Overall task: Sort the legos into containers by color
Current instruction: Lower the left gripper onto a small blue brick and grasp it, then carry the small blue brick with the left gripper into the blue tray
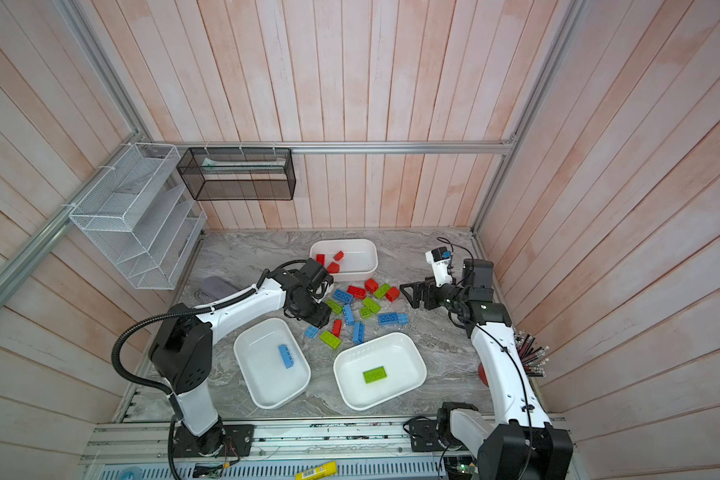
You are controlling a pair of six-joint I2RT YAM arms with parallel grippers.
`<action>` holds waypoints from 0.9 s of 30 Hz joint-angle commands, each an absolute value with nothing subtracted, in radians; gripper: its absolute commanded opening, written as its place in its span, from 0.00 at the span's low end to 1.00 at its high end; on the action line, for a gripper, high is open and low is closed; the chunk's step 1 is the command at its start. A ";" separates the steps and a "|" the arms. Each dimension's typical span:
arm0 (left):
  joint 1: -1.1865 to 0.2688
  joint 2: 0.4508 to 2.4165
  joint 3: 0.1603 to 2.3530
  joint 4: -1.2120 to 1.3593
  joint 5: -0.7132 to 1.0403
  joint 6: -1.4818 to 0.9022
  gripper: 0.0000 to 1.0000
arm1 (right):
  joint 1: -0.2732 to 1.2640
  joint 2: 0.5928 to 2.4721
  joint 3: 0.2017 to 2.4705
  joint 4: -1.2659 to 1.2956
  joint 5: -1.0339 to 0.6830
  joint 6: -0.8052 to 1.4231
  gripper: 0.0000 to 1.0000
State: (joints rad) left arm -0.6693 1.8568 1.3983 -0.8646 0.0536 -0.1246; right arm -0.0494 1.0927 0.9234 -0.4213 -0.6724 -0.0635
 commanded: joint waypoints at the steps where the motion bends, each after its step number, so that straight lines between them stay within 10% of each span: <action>1: -0.670 1.900 1.382 -0.836 -0.024 -0.171 0.68 | -0.055 1.095 0.937 -0.451 -0.684 -0.072 0.98; 27: -0.665 1.899 1.490 -0.941 -0.039 -0.177 0.26 | -0.055 1.092 0.925 -0.458 -0.681 -0.077 0.98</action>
State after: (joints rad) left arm -0.6678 1.9690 1.3968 -0.8539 -0.0170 -0.1699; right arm -0.0494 1.0920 0.9234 -0.4454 -0.6720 -0.0719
